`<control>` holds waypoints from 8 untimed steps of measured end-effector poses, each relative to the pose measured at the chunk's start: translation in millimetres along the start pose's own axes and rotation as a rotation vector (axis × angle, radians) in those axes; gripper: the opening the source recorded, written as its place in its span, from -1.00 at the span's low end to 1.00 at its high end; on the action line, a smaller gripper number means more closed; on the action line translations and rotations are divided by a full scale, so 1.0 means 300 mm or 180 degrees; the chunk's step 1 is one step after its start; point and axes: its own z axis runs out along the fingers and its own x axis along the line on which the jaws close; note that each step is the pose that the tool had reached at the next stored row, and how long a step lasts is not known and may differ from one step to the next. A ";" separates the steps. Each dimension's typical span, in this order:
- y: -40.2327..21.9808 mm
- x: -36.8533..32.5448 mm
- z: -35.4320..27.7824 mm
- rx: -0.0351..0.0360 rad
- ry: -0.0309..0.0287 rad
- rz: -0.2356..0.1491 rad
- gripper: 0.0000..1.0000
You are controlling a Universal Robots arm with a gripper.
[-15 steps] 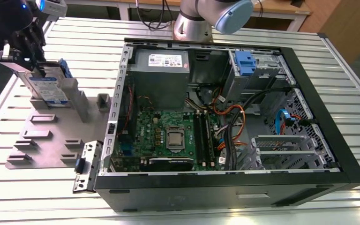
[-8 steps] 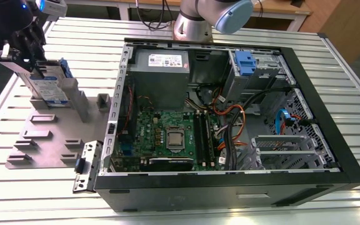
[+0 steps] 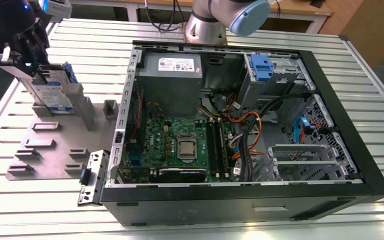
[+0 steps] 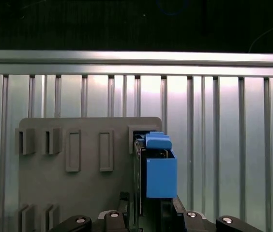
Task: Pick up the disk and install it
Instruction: 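Pick up the disk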
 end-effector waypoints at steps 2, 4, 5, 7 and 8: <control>-0.001 -0.001 0.000 0.0001 0.0000 0.0016 -0.12; -0.002 -0.002 0.000 0.0001 0.0000 0.0033 -0.12; -0.002 -0.003 0.000 0.0001 0.0000 0.0042 -0.12; -0.002 -0.006 0.000 0.0001 0.0000 0.0055 -0.12; -0.002 -0.009 0.000 0.0002 0.0000 0.0059 -0.12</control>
